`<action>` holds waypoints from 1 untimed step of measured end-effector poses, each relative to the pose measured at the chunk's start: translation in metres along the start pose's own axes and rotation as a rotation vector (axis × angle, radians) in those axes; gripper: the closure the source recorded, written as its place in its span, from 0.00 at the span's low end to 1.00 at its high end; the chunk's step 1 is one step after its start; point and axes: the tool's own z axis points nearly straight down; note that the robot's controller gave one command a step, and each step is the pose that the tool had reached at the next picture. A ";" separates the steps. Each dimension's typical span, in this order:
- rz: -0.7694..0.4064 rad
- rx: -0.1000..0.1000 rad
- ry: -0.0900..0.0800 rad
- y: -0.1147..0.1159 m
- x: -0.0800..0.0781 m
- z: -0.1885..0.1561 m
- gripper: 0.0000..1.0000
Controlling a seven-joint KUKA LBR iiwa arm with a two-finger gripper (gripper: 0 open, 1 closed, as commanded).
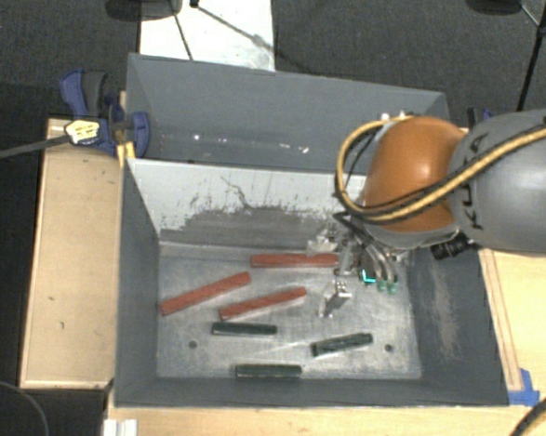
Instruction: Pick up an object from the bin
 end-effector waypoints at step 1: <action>0.001 0.000 -0.008 0.000 -0.002 -0.004 0.00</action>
Offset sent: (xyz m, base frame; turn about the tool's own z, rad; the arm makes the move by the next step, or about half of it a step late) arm 0.0135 0.0387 -0.0664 -0.1700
